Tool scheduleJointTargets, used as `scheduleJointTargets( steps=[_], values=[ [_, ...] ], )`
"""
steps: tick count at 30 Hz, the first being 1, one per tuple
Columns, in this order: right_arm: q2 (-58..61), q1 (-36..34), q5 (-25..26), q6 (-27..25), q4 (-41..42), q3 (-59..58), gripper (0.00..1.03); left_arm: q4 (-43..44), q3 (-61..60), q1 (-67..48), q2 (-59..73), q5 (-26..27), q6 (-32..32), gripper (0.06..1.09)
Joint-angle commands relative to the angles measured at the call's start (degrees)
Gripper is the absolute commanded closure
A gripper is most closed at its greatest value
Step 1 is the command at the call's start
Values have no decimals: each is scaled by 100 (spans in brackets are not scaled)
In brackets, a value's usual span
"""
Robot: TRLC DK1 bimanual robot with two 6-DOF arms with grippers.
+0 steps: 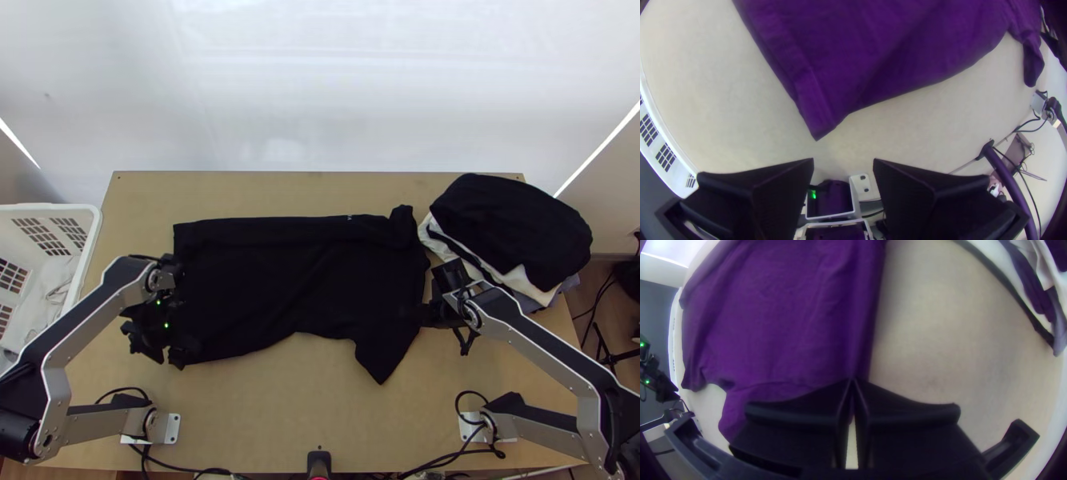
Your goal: Fold the t-shirt
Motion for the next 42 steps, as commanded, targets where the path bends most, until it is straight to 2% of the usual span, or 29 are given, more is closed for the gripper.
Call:
scheduleJointTargets(
  steps=[1, 12, 14, 15, 16, 17, 26, 32, 42],
  values=[
    [-136, 3, 53, 0, -7, -22, 100, 384, -422, -118, 85, -72, 77, 41],
    [-215, 3, 70, -8, -95, -40, 100, 1149, -545, 5, 226, -116, 182, 45],
    [-224, 3, 70, -8, -95, -40, 100, 1334, -562, 101, 226, -116, 208, 57],
    [-232, 3, 70, -8, -103, -40, 100, 1509, -580, 154, 217, -116, 208, 69],
    [-250, 3, 70, -8, -121, -40, 100, 1729, -624, 242, 182, -125, 208, 93],
    [-268, 3, 70, 0, -130, -31, 100, 1940, -668, 312, 147, -125, 208, 105],
    [-733, -129, 70, -79, -437, -303, 100, 2063, -791, 1059, 15, -116, 657, 105],
    [-848, -208, 106, -79, -437, -418, 100, 2133, -852, 1244, -3, -125, 683, 105],
    [-760, -568, 607, -509, -481, -444, 100, 2204, -949, 1341, -38, -125, 692, 105]
  ],
)
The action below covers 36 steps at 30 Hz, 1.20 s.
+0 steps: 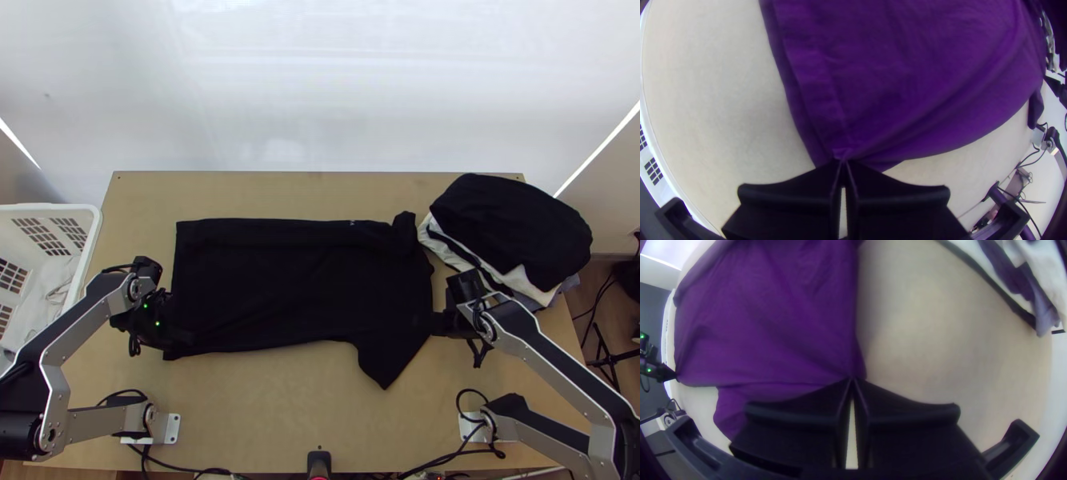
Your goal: Fold the t-shirt
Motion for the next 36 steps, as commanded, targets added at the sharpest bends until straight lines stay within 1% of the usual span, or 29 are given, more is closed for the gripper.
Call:
scheduleJointTargets(
  steps=[1, 3, 6, 10, 15, 23, 26, 30, 36],
  values=[
    [23, -284, 303, -262, -79, -24, 100, 77, -51, 106, -31, -17, -1, 105],
    [-118, -249, 285, -254, -141, 55, 100, 77, 2, 106, -58, -9, -19, 105],
    [-382, 102, 285, -131, -141, 239, 100, 60, 266, 53, -163, 27, -177, 105],
    [-505, 322, 285, -104, -141, 608, 100, -20, 740, -44, -233, 79, -405, 105],
    [-575, 507, 259, -113, 97, 1066, 100, -160, 1364, -35, -225, 273, -458, 105],
    [-338, 480, 285, -289, 343, 1373, 100, -187, 1918, 167, 30, 273, -414, 105],
    [-206, 445, 329, -333, 395, 1479, 100, -187, 2243, 396, 355, 273, -432, 105],
    [93, 384, 496, -394, 545, 1637, 100, -204, 2779, 624, 865, 273, -572, 105],
    [576, 322, 584, -412, 826, 1997, 100, -213, 3439, 501, 1401, 281, -880, 105]
  ],
)
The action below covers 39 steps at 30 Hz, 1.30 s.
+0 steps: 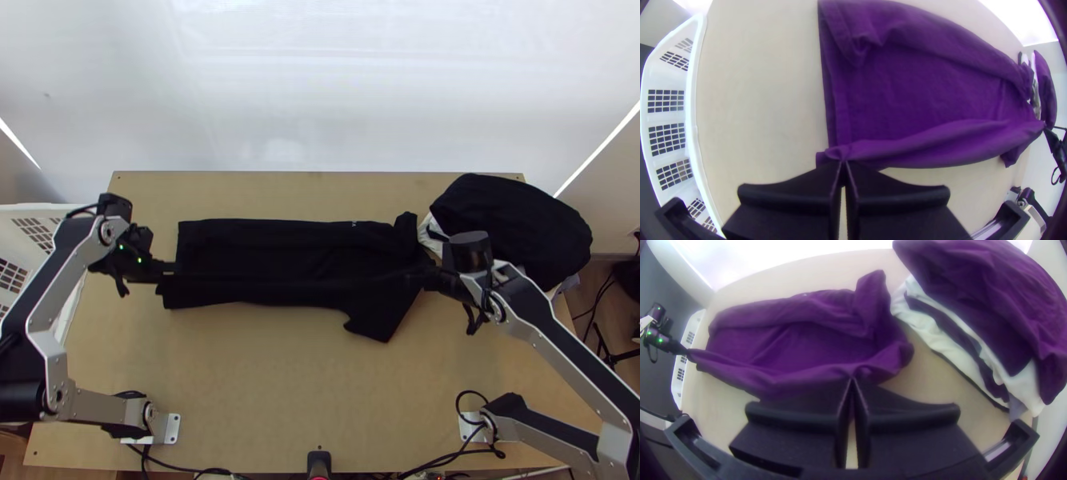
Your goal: Fold the t-shirt
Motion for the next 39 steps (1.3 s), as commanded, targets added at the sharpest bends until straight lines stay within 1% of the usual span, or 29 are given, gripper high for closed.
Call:
scheduleJointTargets(
  steps=[1, 7, 15, 20, 27, 31, 39],
  values=[
    [542, -52, 136, -42, 297, 437, 100, -12, 777, -39, 634, 8, -299, 105],
    [1122, -60, 303, -42, 535, 956, 100, -21, 1243, -276, 986, 8, -536, 105],
    [1816, -52, 646, -157, 728, 1448, 100, -21, 1840, -311, 1390, -1, -580, 105],
    [2229, -52, 953, -192, 763, 1720, 100, -21, 2209, -250, 1733, -1, -624, 105],
    [2897, -52, 1375, -183, 781, 2186, 100, -21, 2710, -215, 2401, -97, -923, 105],
    [3187, -52, 1604, -174, 789, 2485, 100, 6, 2877, -171, 2673, -150, -976, 105],
    [3486, -113, 1832, -174, 789, 2863, 100, 102, 3062, 40, 2832, -168, -984, 105]
  ],
)
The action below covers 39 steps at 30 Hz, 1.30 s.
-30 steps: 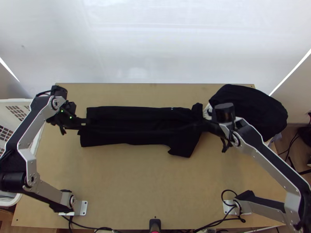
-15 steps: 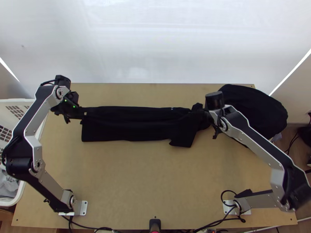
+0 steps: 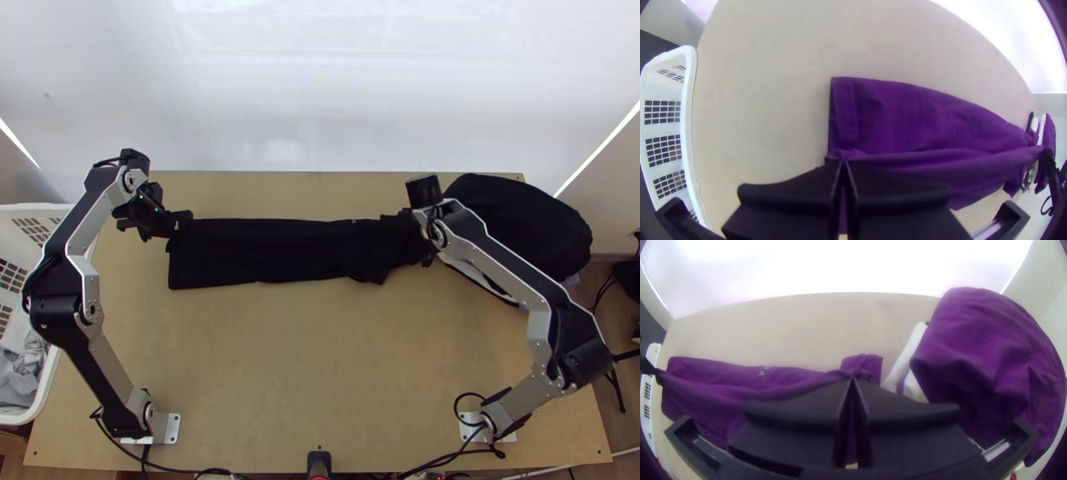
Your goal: Fold the t-shirt
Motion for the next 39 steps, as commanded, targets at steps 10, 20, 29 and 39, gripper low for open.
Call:
scheduleJointTargets(
  steps=[10, 20, 29, 39],
  values=[
    [662, 89, 325, 29, 88, 413, 100, 92, 203, 97, 270, -72, -106, 105],
    [592, -96, 536, 99, 466, 580, 14, -269, 555, -44, 288, -72, 123, 11],
    [-296, 80, -71, 99, 484, 905, 3, -216, 669, 457, -292, 904, -238, 11],
    [249, 423, -3841, 1224, -1054, 1696, 3, -137, -614, 1494, -1039, 2750, -53, 11]
  ],
)
